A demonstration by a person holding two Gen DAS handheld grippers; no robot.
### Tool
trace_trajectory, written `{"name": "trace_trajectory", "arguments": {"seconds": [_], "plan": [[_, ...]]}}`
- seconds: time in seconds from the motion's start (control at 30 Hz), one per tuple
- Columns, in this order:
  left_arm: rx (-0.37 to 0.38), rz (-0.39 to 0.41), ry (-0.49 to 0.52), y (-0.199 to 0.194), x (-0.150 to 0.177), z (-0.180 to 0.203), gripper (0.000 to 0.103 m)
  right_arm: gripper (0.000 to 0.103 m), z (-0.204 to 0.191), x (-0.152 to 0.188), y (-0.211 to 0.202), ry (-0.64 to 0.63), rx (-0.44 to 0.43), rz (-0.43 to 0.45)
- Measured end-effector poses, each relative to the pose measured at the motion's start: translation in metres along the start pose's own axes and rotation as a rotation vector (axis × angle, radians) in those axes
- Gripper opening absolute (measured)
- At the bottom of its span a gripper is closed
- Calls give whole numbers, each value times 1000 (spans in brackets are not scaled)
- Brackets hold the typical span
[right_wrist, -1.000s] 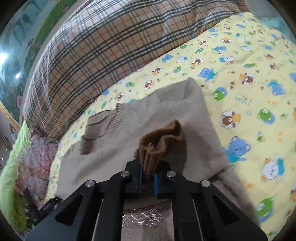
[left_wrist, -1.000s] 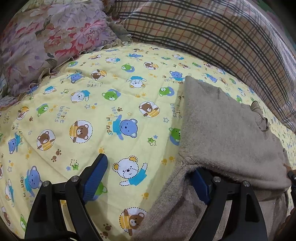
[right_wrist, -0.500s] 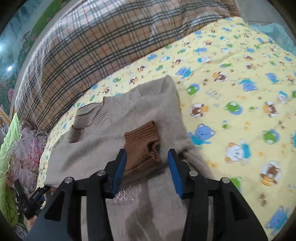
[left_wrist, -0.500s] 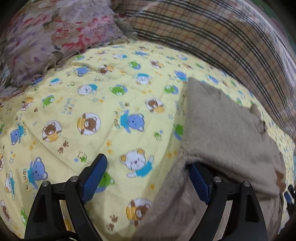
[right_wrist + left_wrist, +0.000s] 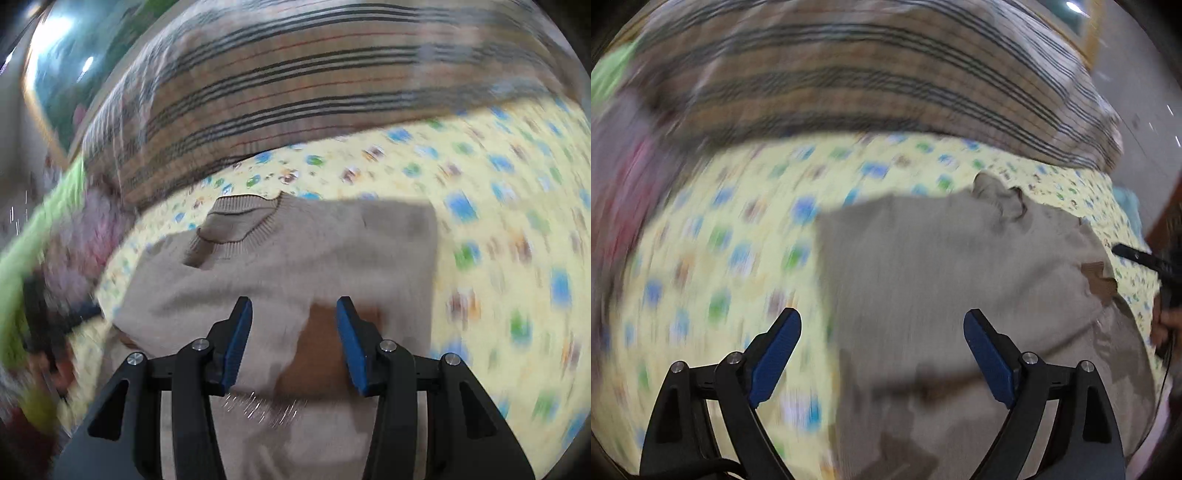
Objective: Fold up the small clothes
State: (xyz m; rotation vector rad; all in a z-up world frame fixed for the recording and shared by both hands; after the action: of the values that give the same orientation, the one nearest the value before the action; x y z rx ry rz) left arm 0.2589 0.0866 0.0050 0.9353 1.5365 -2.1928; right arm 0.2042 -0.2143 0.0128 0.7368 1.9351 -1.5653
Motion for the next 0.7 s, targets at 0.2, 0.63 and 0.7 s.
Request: {"name": "trace_trajectory", "arguments": {"seconds": [0.2, 0.63, 0.7], "plan": [[-17, -132, 150, 81, -92, -3, 92, 60, -17, -64, 60, -240, 23, -66], [112, -352, 339, 173, -114, -10, 91, 72, -7, -104, 163, -445, -73, -253], [160, -323, 362, 165, -111, -5, 58, 72, -10, -97, 176, -478, -56, -294]]}}
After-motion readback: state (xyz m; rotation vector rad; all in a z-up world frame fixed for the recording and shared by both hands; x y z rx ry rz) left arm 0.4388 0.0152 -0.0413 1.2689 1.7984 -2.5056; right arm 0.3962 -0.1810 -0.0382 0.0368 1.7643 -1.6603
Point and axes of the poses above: each gripper's, at about its wrist camera, not at the fingertips, and y roughly the way its jaws point, z to its right, x to its underside, the point moved 1 cm from there along y, roughly the way its jaws point, and after that the axes turned 9 degrees about x, right-handed, at the moved point
